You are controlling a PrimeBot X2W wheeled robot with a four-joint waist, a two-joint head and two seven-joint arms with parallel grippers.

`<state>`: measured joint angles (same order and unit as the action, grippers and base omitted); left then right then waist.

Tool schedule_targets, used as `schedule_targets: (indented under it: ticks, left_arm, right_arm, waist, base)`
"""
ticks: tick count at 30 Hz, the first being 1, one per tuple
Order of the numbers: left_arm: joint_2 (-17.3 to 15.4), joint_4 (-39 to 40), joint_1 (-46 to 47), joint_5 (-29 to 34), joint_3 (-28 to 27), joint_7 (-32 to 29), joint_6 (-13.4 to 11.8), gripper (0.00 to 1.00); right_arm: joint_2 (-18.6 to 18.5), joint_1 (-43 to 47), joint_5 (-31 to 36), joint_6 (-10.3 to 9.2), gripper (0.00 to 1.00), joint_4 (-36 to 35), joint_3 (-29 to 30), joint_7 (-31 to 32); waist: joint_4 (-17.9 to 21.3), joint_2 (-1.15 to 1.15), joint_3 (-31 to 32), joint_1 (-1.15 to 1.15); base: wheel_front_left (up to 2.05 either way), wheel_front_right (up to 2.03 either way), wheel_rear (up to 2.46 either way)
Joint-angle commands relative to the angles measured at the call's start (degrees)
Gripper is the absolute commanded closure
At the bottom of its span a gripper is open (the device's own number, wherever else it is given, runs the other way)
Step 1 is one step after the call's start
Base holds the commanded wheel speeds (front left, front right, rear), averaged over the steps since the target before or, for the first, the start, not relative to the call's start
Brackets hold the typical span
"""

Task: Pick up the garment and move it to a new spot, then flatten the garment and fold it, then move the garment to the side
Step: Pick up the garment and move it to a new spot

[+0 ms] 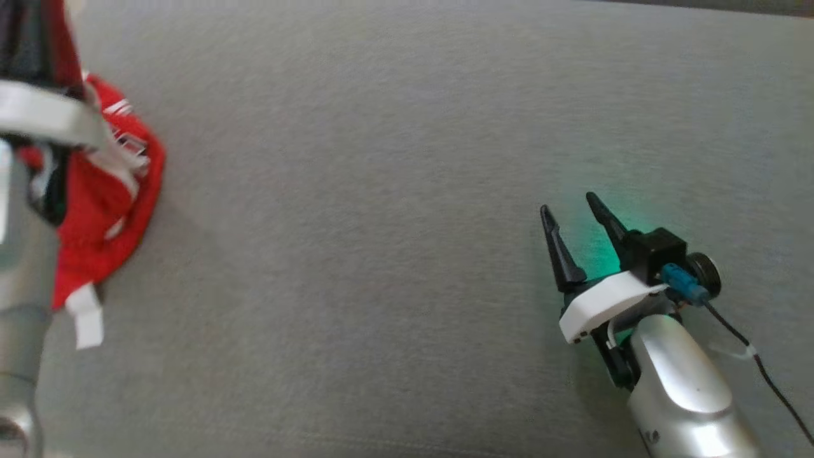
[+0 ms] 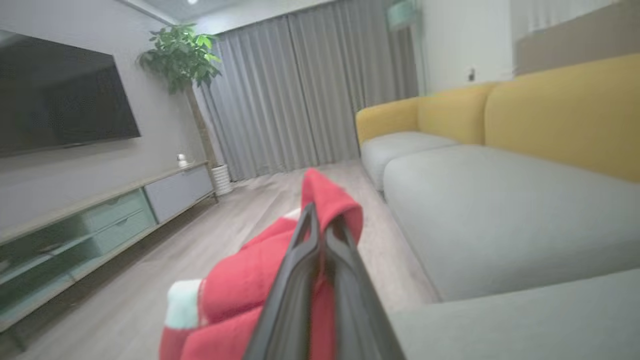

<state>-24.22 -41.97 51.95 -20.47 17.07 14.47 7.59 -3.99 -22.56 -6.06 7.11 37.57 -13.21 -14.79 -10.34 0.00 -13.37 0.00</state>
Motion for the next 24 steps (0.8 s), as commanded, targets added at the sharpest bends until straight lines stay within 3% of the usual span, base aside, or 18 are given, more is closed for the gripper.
schedule_targets:
  ticks: [1, 12, 17, 23, 24]
  left_arm:
    - [-1.9, 3.0, 3.0, 0.4, -0.7, 0.5, -0.1, 1.00]
    - [8.5, 18.1, 3.6, -2.5, 14.8, 0.5, -0.1, 1.00]
    - [8.5, 17.3, -1.0, -3.0, 17.3, 0.5, -0.1, 1.00]
    - [8.3, 9.1, -11.5, -3.9, 14.8, 0.5, -1.4, 1.00]
    - [8.3, 7.6, -13.4, -3.6, 14.5, 0.5, -1.9, 0.31]
  right_arm:
    - [0.7, -0.2, -0.5, 0.37, 0.00, -1.6, -1.3, -0.2]
    - [1.1, 2.2, -1.6, 0.37, 0.00, -2.0, -1.9, -0.2]
    - [1.1, 3.1, -1.7, 0.37, 0.00, -2.4, -1.1, -0.2]
    - [1.1, 3.5, -2.0, 0.37, 0.00, -3.0, -0.9, -0.2]
    - [1.1, 3.5, -2.1, 0.37, 0.00, -3.0, -1.1, -0.2]
  waist:
    - [4.0, 0.00, 2.9, 0.00]
    - [16.8, 0.00, 6.6, 0.00]
    - [18.5, 0.00, 6.8, 0.00]
    - [17.7, 0.00, 6.8, 0.00]
    - [17.6, 0.00, 6.9, 0.00]
  base:
    - [0.00, 0.00, 0.00]
    - [0.00, 0.00, 0.00]
    - [0.00, 0.00, 0.00]
    - [0.00, 0.00, 0.00]
    - [0.00, 0.00, 0.00]
